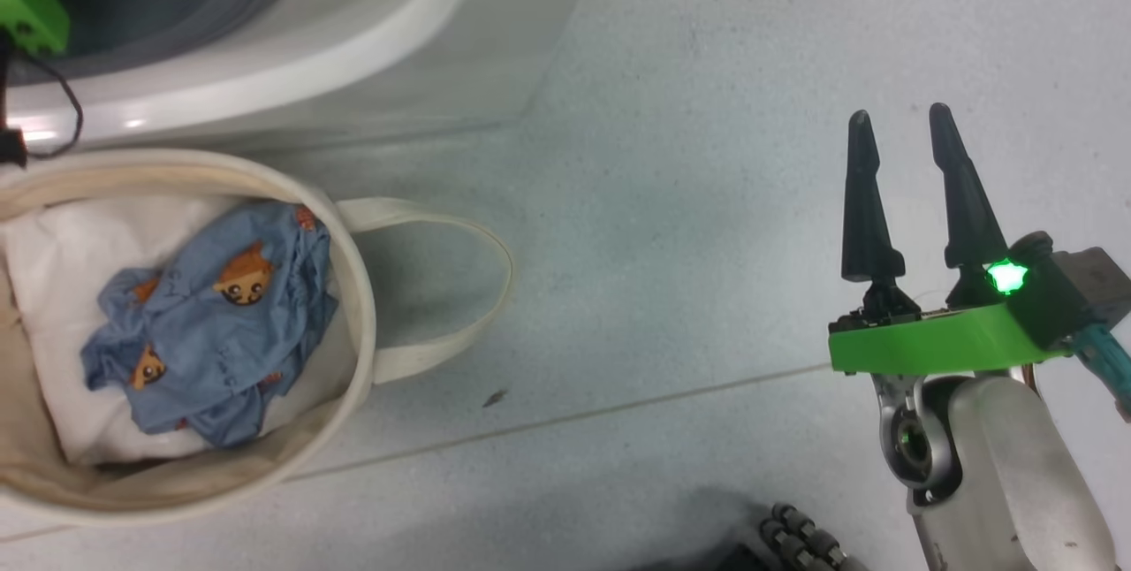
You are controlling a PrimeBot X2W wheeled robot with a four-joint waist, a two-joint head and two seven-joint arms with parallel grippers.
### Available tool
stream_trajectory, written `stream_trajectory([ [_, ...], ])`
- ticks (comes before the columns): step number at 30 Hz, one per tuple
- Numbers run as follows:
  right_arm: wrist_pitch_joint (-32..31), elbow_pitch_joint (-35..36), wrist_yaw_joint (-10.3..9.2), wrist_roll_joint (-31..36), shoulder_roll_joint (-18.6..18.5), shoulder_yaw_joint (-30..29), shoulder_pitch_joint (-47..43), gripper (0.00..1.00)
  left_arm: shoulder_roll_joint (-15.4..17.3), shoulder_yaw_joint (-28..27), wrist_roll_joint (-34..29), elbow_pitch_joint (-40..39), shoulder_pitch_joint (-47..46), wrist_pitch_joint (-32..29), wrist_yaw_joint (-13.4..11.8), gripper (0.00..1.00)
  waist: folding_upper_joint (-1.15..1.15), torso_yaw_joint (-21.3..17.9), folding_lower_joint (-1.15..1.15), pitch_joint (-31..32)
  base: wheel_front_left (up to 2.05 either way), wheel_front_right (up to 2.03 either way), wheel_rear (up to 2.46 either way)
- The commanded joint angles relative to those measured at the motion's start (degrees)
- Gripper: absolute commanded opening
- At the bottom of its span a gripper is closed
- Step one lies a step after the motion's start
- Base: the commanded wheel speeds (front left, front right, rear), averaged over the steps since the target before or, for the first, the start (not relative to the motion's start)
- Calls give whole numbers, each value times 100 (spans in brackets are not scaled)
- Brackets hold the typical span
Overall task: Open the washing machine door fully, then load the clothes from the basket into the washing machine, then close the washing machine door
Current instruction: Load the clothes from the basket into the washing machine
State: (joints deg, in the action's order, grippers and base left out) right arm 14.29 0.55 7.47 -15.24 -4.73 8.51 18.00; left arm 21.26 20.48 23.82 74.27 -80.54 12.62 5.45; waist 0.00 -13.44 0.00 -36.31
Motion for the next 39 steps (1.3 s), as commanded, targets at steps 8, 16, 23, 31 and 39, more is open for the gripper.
stream_trajectory([
  [8,71,-102,2,-169,-60,193,-54,100,141,-304,330,-55,637,153,11,100,0,138,0,673,0,0,0],
  [16,71,-316,2,-291,-200,237,-112,100,-5,-408,369,-939,1526,235,154,100,0,448,0,1347,0,0,0],
  [23,71,-505,2,-414,-257,268,-270,100,-46,-890,242,-2199,2784,237,173,100,0,701,0,1910,0,0,0],
  [31,71,-705,2,-544,-363,354,-473,100,-166,-1500,-80,-3506,4226,237,179,100,0,923,0,2495,0,0,0],
  [39,71,-1004,2,-639,-540,282,-773,100,-444,-2222,-246,-4622,5770,238,194,100,0,1190,0,2999,0,0,0],
])
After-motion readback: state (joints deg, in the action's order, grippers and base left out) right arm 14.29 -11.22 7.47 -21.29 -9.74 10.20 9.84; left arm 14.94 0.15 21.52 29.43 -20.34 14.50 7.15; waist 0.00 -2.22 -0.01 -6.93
